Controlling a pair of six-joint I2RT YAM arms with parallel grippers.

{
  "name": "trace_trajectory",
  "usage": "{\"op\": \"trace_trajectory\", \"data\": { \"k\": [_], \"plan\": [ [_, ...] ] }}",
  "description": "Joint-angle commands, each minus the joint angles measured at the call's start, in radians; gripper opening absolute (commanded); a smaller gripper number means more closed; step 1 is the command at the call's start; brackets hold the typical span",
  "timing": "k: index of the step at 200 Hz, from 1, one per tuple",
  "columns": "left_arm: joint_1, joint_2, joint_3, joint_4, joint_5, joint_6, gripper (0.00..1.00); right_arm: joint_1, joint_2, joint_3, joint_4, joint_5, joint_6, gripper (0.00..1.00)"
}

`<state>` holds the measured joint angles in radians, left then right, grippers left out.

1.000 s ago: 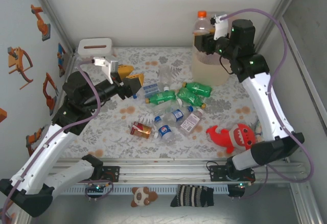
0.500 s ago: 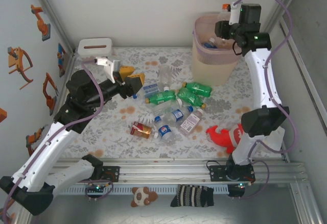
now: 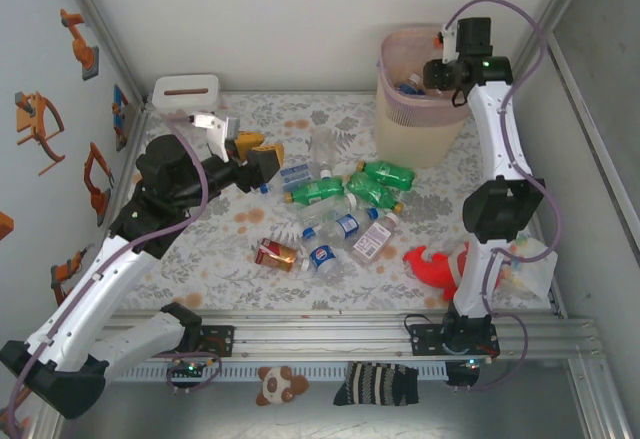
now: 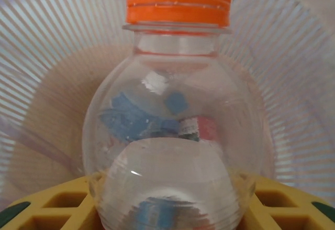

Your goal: Put the plastic bottles in the bin

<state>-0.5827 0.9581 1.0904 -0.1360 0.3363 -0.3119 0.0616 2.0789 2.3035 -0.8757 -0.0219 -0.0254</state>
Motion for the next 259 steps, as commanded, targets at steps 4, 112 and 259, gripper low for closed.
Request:
{"op": "trace_trajectory", "data": {
  "k": [4, 112, 259],
  "plan": [
    [-0.003, 0.008, -0.008, 0.009, 0.009, -0.015, 0.65, -0.009, 0.05, 0.041, -0.055, 0.024, -0.019, 0.49],
    [-0.002, 0.006, -0.038, 0.01, -0.018, -0.034, 0.64, -0.012, 0.149, 0.069, -0.103, 0.022, -0.01, 0.65],
    [0.013, 0.042, -0.062, -0.275, -0.302, -0.256, 0.66, -0.013, -0.126, 0.028, -0.084, -0.03, 0.074, 0.72]
  ]
}}
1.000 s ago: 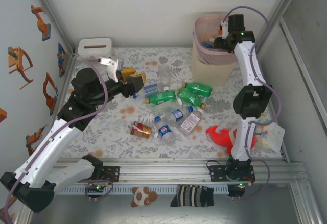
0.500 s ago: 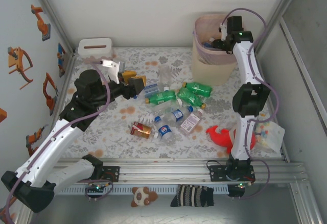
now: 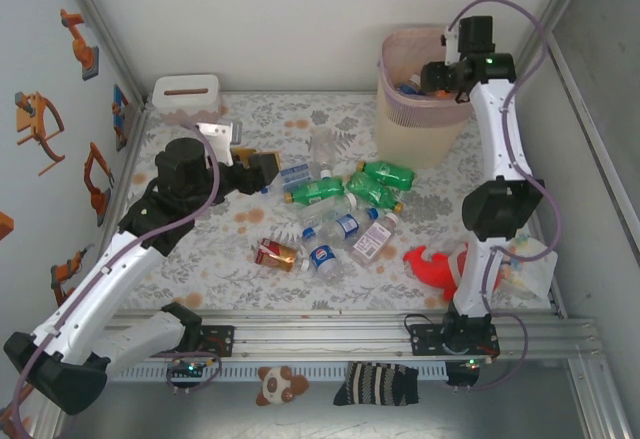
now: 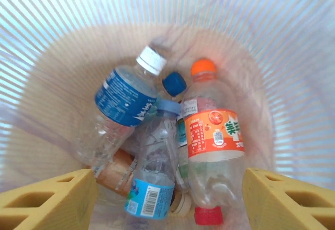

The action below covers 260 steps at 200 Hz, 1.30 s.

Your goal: Put the plastic bottles in the bin

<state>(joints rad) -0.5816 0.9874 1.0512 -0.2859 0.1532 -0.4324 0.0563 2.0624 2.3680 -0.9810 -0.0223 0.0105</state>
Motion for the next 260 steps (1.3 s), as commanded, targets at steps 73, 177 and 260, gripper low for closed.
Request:
{"op": "trace_trajectory", "data": {
  "k": [73, 177, 260],
  "plan": [
    [0.083, 0.093, -0.068, -0.445, -0.252, -0.634, 0.75, -0.003, -0.369, -0.297, 0.162, -0.087, 0.123, 0.71],
    [0.002, 0.312, -0.071, -0.655, -0.118, -1.006, 0.81, 0.01, -0.56, -0.534, 0.251, -0.115, 0.169, 0.71],
    [-0.107, 0.457, -0.075, -0.501, 0.001, -1.177, 0.84, 0.01, -0.576, -0.587, 0.291, -0.141, 0.16, 0.71]
  ]
}}
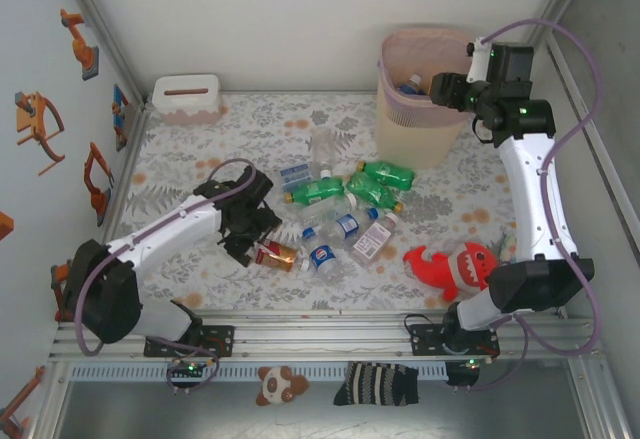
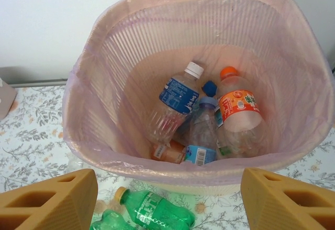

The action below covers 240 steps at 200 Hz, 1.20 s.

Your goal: Put the plastic bottles in the bin

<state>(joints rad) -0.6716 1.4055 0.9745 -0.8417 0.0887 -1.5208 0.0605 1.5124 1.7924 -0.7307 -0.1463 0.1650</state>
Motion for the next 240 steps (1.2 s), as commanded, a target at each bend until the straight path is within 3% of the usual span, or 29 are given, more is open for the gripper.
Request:
{"op": "trace_trajectory", "data": {
  "k": [1, 77, 152, 240],
  "plan": [
    [-0.017, 0.042, 0.002, 0.057, 0.067, -0.089, 0.84, 0.006, -0.026, -0.011, 0.041, -0.018, 0.006, 0.71],
    [-0.029, 0.12, -0.031, 0.126, 0.071, -0.157, 0.8, 0.005, -0.026, -0.034, 0.051, -0.032, -0.001, 0.71],
    [-0.027, 0.231, -0.045, 0.176, 0.078, -0.143, 0.75, 0.005, -0.026, -0.039, 0.044, -0.045, -0.003, 0.7],
    [-0.024, 0.244, -0.029, 0.176, 0.072, -0.127, 0.6, 0.006, -0.05, -0.045, 0.028, -0.04, -0.01, 0.7]
  ]
}}
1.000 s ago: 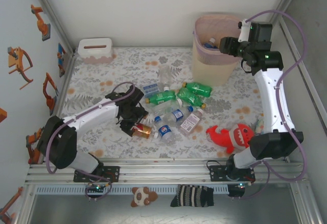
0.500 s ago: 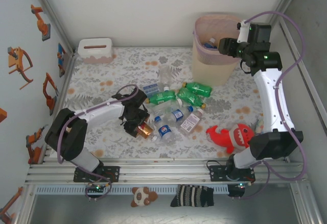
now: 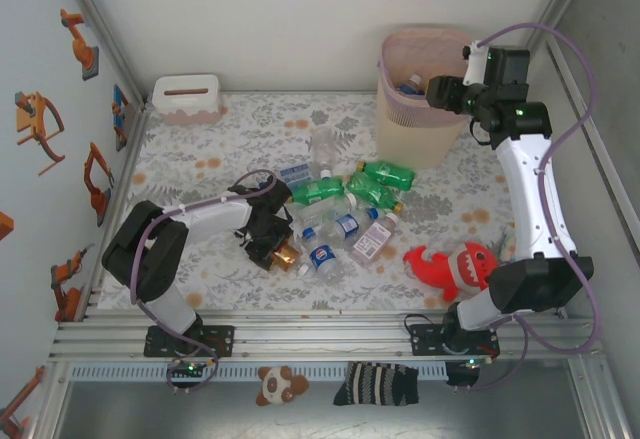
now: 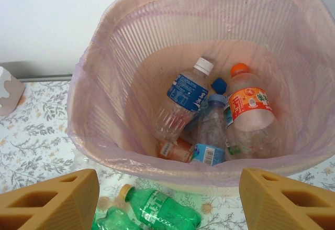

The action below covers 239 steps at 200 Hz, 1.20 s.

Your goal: Put the plastic bottles in the bin

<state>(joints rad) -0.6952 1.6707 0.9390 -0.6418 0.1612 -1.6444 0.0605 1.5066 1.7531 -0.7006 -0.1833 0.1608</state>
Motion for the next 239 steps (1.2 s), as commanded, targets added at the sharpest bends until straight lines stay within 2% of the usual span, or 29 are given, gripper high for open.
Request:
{"op": "trace_trajectory", "data": {
  "k": [1, 39, 68, 90, 138, 190, 211, 239],
  "plan": [
    [0.0, -0.023, 0.007, -0.025, -0.001, -0.004, 0.6, 0.006, -0.044, -0.006, -0.002, -0.003, -0.006, 0.7],
    [0.002, -0.09, 0.034, -0.076, -0.056, 0.028, 0.58, 0.005, -0.06, -0.014, -0.003, -0.019, 0.001, 0.7],
    [0.002, -0.181, 0.072, -0.07, -0.137, 0.119, 0.57, 0.006, -0.079, -0.028, 0.009, -0.059, 0.008, 0.7],
    [0.006, -0.267, 0.072, 0.012, -0.172, 0.216, 0.58, 0.006, -0.106, -0.07, 0.055, -0.133, 0.014, 0.7],
    [0.011, -0.453, 0.066, 0.254, -0.191, 0.502, 0.58, 0.009, -0.155, -0.161, 0.187, -0.392, 0.063, 0.7],
    [0.035, -0.614, 0.034, 0.554, -0.093, 0.745, 0.55, 0.057, -0.204, -0.231, 0.314, -0.618, 0.101, 0.7],
    [0.048, -0.647, 0.031, 0.67, -0.01, 0.823, 0.55, 0.101, -0.224, -0.262, 0.37, -0.685, 0.102, 0.7],
    [0.059, -0.642, 0.054, 0.825, 0.189, 0.944, 0.55, 0.18, -0.236, -0.281, 0.43, -0.778, 0.101, 0.7]
  ]
}}
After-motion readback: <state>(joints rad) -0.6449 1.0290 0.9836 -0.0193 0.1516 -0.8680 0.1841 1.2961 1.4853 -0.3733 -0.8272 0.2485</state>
